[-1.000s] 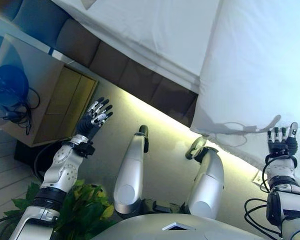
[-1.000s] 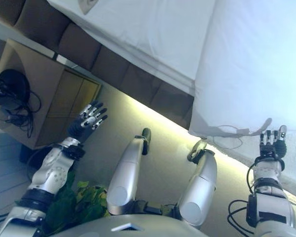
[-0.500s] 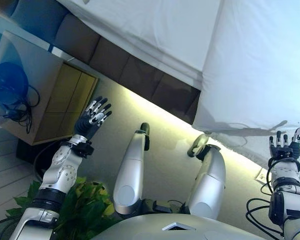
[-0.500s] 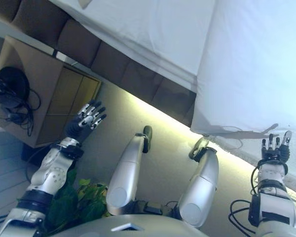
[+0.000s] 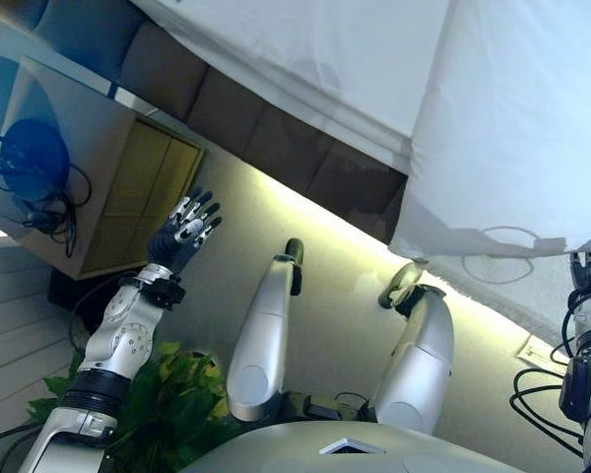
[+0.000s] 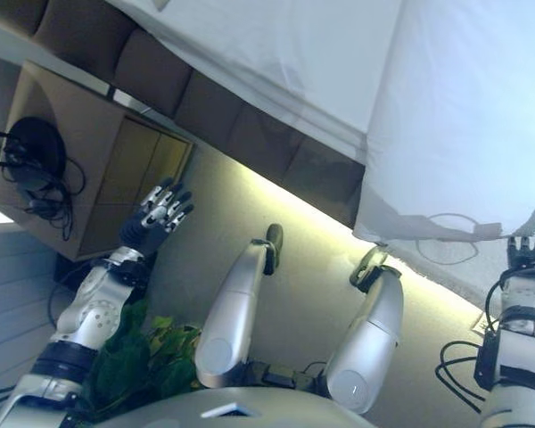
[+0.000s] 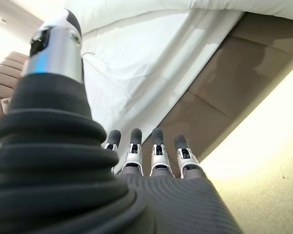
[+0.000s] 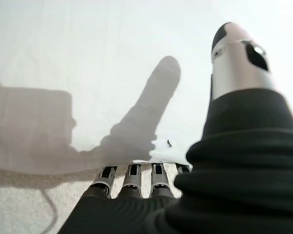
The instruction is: Make the bed neatly
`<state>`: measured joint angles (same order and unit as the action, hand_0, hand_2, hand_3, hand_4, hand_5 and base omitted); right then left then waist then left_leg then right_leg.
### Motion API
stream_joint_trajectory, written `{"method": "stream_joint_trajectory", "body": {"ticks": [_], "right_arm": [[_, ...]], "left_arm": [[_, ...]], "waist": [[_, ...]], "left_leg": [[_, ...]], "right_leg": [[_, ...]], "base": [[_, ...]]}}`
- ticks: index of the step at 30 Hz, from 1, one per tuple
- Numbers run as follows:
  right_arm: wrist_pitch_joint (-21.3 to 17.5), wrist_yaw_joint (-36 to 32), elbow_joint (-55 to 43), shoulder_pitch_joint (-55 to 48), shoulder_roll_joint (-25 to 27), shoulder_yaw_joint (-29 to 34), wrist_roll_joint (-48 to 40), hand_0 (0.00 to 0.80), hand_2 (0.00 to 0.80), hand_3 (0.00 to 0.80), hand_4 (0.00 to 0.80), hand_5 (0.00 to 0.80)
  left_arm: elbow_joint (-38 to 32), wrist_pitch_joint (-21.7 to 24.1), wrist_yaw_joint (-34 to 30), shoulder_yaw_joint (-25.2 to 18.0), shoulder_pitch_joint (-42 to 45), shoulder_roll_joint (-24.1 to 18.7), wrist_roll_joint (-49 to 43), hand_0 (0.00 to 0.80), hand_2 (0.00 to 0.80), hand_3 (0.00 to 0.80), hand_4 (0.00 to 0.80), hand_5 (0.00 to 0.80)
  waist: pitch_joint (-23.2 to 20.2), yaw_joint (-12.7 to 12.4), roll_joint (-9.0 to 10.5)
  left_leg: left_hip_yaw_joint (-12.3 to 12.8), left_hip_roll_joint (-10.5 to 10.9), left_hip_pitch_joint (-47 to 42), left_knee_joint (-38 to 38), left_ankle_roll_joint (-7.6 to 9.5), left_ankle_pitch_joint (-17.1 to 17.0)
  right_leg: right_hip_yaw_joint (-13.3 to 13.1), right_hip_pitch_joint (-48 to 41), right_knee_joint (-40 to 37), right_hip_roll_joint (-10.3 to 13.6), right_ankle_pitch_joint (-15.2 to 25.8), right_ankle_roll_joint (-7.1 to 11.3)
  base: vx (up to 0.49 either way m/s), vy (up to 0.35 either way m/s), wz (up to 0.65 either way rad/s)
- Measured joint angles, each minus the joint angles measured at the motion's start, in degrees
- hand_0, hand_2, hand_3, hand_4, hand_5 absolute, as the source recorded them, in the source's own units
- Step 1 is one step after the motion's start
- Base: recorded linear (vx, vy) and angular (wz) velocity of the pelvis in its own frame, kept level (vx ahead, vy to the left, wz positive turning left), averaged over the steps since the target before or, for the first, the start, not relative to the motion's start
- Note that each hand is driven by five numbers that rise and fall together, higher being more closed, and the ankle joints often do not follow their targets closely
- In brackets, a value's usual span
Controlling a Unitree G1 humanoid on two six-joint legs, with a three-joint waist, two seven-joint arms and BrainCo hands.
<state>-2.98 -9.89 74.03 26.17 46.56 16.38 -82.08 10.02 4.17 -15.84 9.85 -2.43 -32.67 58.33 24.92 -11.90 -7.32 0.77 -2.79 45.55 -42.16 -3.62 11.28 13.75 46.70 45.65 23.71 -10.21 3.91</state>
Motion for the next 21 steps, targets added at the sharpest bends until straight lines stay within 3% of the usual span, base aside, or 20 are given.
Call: {"method": "stream_joint_trajectory", "body": {"ticks": [13, 21], "right_arm": [[-0.5, -3.9, -0.2, 5.1, 3.0, -0.1, 3.9, 0.8, 0.8, 0.8, 0.8, 0.8], [-1.2, -7.0, -0.8, 0.9, 1.1, -0.2, 5.2, 0.8, 0.8, 0.8, 0.8, 0.8]], "left_arm": [[0.0, -0.1, -0.3, 0.0, -0.2, 0.0, 1.6, 0.0, 0.0, 0.0, 0.0, 0.0], [-0.3, -1.3, -0.5, -0.3, -0.2, 0.0, 3.8, 0.0, 0.0, 0.0, 0.0, 0.0]], "waist": [[-0.1, -0.4, -0.44], [-0.5, -0.2, -1.29]], "left_leg": [[-0.4, 0.8, 0.0, 2.3, -0.45, -1.5], [-1.6, 1.1, -7.1, 7.2, -0.51, -3.1]], "right_leg": [[0.6, 0.3, -0.3, 0.7, 0.2, 0.29], [3.8, -8.1, -3.6, 1.0, 0.1, 0.44]], "base": [[0.008, 0.015, 0.04], [0.048, 0.037, 0.12]]}}
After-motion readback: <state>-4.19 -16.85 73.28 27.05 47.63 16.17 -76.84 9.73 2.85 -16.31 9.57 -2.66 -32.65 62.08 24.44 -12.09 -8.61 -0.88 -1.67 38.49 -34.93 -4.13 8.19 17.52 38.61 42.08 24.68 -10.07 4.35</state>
